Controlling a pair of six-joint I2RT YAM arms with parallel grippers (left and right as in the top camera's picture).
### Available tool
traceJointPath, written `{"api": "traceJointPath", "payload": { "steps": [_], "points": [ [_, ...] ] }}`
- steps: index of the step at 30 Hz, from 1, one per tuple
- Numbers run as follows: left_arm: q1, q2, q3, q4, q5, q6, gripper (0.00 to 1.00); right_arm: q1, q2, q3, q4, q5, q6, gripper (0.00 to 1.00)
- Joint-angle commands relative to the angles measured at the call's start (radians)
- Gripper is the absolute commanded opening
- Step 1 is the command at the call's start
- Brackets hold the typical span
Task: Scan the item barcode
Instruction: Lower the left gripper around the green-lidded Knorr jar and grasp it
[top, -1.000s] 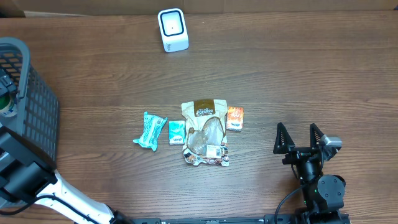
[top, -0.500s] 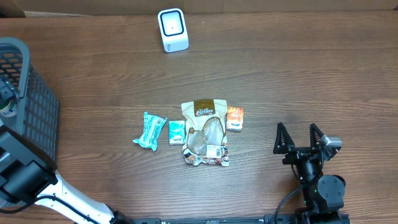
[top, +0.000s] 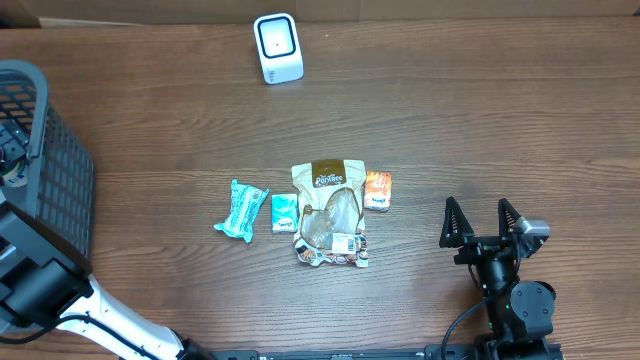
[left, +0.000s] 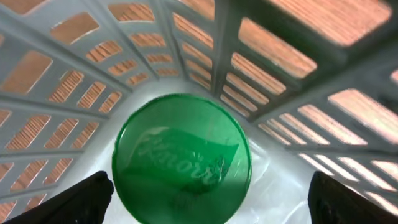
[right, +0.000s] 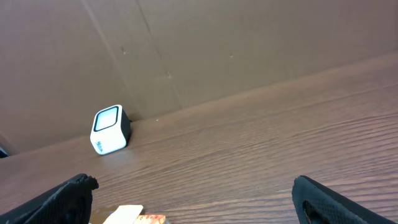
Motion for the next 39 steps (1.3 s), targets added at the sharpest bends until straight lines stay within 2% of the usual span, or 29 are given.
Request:
{"api": "traceJointPath", "payload": {
  "steps": [1, 6, 12, 16, 19, 25, 29, 39],
  "points": [
    [0.000, -0.018, 0.005, -0.012, -0.009, 0.037, 0.87, -0.002, -0.009, -0.011, 0.004, 0.003, 0.001, 1.00],
    [0.000, 0.004, 0.004, -0.002, -0.098, 0.038, 0.85, -0.002, -0.009, -0.011, 0.004, 0.003, 0.001, 1.00],
    [0.000, 0.005, 0.004, 0.007, -0.121, 0.023, 0.80, -0.002, -0.009, -0.011, 0.004, 0.003, 0.001, 1.00],
    [0.000, 0.027, 0.003, 0.009, -0.118, -0.009, 0.82, -0.002, -0.009, -0.011, 0.004, 0.003, 0.001, 1.00],
    [0.000, 0.077, 0.003, 0.019, -0.112, -0.008, 0.87, -0.002, -0.009, -0.011, 0.004, 0.003, 0.001, 1.00],
    [0.000, 0.103, 0.004, 0.038, -0.112, -0.008, 0.79, -0.002, -0.009, -0.011, 0.004, 0.003, 0.001, 1.00],
    [0.000, 0.102, 0.011, 0.055, -0.112, -0.008, 0.69, -0.002, -0.009, -0.011, 0.004, 0.003, 0.001, 1.00],
    [-0.005, 0.101, 0.048, 0.076, -0.074, -0.027, 0.70, -0.002, -0.009, -0.011, 0.004, 0.003, 0.001, 1.00]
  ]
}}
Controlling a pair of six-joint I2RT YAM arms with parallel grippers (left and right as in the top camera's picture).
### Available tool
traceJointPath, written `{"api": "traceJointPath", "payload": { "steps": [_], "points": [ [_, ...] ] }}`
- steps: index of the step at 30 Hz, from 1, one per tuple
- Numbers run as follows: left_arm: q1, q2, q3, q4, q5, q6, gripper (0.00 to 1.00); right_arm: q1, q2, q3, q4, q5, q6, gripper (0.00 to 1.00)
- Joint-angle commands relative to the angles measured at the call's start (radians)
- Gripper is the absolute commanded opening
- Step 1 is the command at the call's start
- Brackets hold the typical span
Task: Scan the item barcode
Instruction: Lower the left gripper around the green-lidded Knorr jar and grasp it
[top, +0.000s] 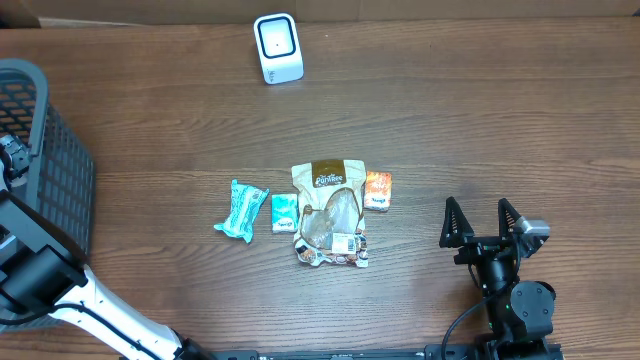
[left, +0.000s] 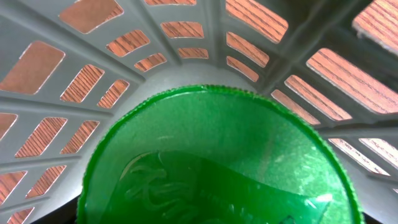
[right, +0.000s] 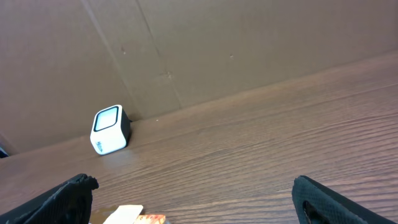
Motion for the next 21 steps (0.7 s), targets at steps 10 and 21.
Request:
{"api": "traceJointPath", "payload": {
  "steps": [10, 21],
  "points": [
    [-0.009, -0.005, 0.099, -0.066, 0.069, -0.025, 0.27, -0.002, -0.009, -0.011, 0.004, 0.003, 0.001, 1.00],
    [-0.009, -0.080, 0.099, -0.079, 0.073, -0.054, 0.51, -0.002, -0.009, -0.011, 0.004, 0.003, 0.001, 1.00]
  ]
}}
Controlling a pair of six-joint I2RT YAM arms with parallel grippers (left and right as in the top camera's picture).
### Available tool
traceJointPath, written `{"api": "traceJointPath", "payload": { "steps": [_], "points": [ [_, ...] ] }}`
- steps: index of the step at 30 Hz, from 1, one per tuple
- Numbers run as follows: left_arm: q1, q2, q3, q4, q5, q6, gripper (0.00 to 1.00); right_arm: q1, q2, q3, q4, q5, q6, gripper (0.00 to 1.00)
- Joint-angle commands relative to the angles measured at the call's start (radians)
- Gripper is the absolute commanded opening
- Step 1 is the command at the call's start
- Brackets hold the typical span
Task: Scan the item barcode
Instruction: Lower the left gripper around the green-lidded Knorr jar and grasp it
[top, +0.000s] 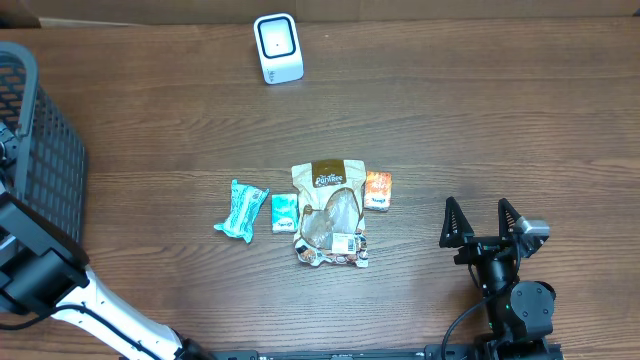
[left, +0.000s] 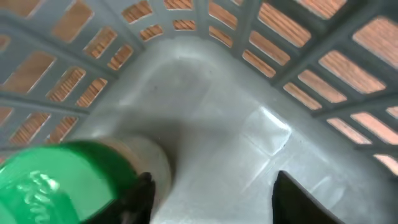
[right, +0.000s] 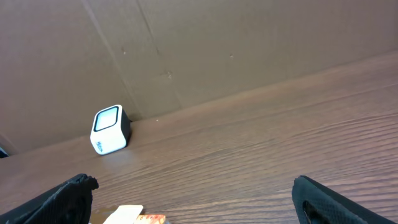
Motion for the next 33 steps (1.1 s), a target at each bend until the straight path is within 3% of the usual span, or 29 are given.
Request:
{"api": "traceJointPath", "payload": {
  "steps": [1, 13, 20, 33],
  "points": [
    [-0.006, -0.063, 0.013, 0.002, 0.009, -0.014, 0.54, -0.002, -0.009, -0.011, 0.004, 0.003, 0.001, 1.00],
    [-0.006, -0.144, 0.013, -0.054, -0.060, -0.106, 0.62, -0.002, -0.009, -0.011, 0.005, 0.003, 0.001, 1.00],
    [0.010, -0.200, 0.013, -0.103, -0.135, -0.153, 0.74, -0.002, -0.009, -0.011, 0.005, 0.003, 0.001, 1.00],
    [0.122, -0.184, 0.009, -0.156, -0.123, -0.171, 0.79, -0.002, -0.009, -0.011, 0.005, 0.003, 0.001, 1.00]
  ]
}}
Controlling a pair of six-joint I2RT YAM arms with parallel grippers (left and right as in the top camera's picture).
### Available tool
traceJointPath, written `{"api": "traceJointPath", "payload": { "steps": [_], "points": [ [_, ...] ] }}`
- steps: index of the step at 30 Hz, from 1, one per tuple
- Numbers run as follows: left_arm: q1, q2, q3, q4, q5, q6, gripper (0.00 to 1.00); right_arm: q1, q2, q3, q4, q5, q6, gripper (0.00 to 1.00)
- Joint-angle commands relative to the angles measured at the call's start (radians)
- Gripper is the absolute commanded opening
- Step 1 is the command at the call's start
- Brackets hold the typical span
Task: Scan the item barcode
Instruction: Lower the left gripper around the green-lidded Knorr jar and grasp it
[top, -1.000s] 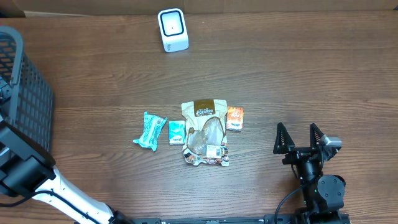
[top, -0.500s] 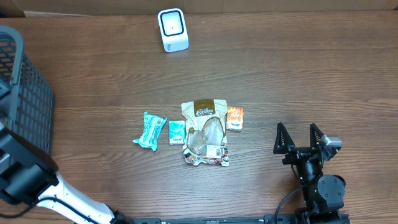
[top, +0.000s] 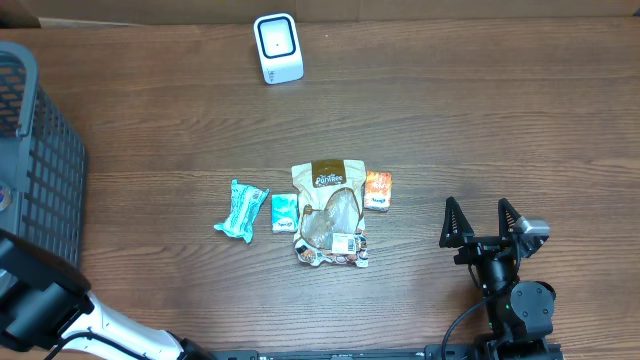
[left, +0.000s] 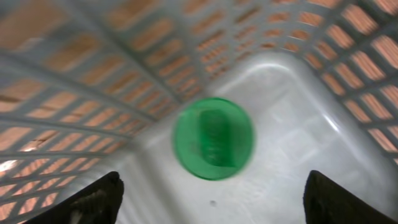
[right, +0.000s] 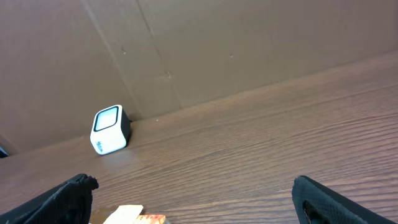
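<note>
A jar with a green lid (left: 213, 138) stands on the floor of the grey slatted basket (left: 298, 56), blurred in the left wrist view. My left gripper (left: 212, 182) hangs open above it, holding nothing, with the dark fingers (left: 93, 200) spread at the lower corners. In the overhead view the basket (top: 45, 150) is at the far left. The white scanner (top: 278, 47) stands at the table's back edge. My right gripper (top: 477, 208) is open at the front right, empty, and faces the scanner (right: 109, 129).
In the middle of the table lie a brown pouch (top: 328, 212), a teal packet (top: 241, 209), a small teal box (top: 284, 213) and an orange packet (top: 377, 189). A cardboard wall (right: 249, 43) rises behind the scanner.
My left gripper was low by the basket floor with its fingers closer together and the jar at the lower left. Now it is higher and wide open, with the jar centred below. The right arm has not moved.
My left gripper hung open over the green lid inside the basket. Then it was lower, the lid filling the view. Then the jar showed at the lower left beside narrower fingers. Now the gripper is back up and open over the jar. The right arm stayed still throughout.
</note>
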Motion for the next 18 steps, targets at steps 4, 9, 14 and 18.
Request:
{"api": "traceJointPath", "payload": {
  "steps": [4, 9, 14, 18],
  "points": [
    [0.048, 0.021, 0.006, 0.012, -0.004, -0.016, 0.84, -0.002, -0.009, -0.011, 0.004, 0.003, 0.001, 1.00],
    [0.051, 0.064, 0.006, 0.014, 0.010, -0.014, 0.85, -0.002, -0.009, -0.011, 0.004, 0.003, 0.001, 1.00],
    [0.050, 0.112, 0.006, 0.024, 0.010, -0.007, 0.88, -0.002, -0.009, -0.011, 0.004, 0.003, 0.001, 1.00],
    [0.051, 0.133, 0.006, 0.043, 0.014, -0.005, 0.91, -0.002, -0.009, -0.011, 0.004, 0.003, 0.001, 1.00]
  ]
}}
